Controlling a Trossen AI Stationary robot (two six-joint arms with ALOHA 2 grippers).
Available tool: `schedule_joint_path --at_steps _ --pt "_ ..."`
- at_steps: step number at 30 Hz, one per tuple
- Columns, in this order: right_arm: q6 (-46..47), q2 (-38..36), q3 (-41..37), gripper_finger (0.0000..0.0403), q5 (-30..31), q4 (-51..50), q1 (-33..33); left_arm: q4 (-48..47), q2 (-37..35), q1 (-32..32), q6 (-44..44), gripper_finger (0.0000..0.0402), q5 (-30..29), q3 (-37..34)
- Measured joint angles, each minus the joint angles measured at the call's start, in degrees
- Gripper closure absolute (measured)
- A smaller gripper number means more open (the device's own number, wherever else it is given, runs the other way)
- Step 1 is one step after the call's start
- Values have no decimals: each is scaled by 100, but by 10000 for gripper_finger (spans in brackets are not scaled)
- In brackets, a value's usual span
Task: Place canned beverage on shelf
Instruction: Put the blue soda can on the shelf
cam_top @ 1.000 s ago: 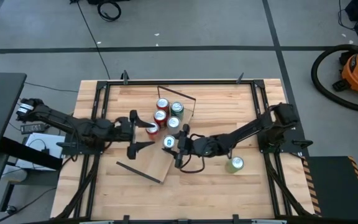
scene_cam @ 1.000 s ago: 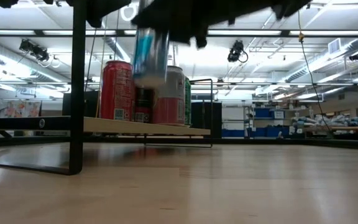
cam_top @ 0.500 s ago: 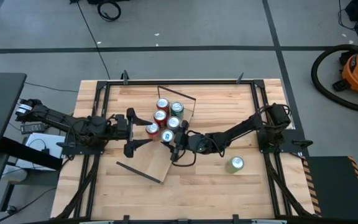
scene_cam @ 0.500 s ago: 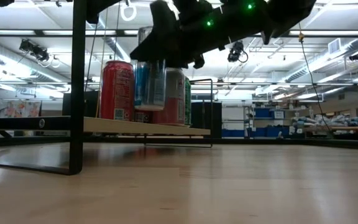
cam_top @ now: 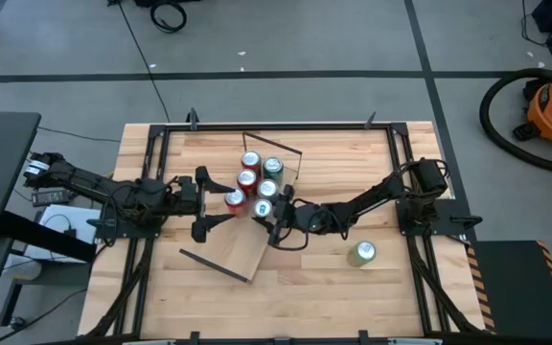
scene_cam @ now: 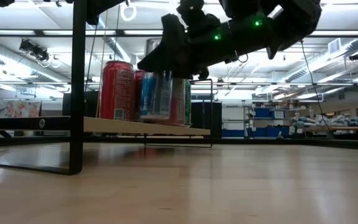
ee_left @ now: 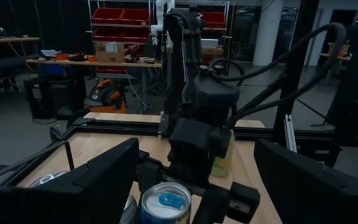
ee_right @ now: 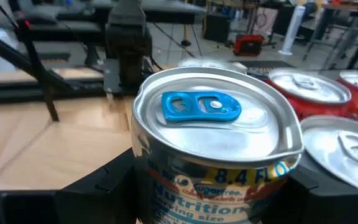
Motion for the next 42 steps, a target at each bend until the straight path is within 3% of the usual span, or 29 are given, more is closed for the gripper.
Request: schedule_joint_path --at_steps 13,19,42 --pt "33 0 -158 151 -408 116 -185 0 2 1 -2 72 2 0" --pt "200 87 -154 123 -683 178 -276 3 2 0 -2 72 2 0" --pt "-160 278 395 86 -312 -224 -118 -96 4 7 -4 72 4 0"
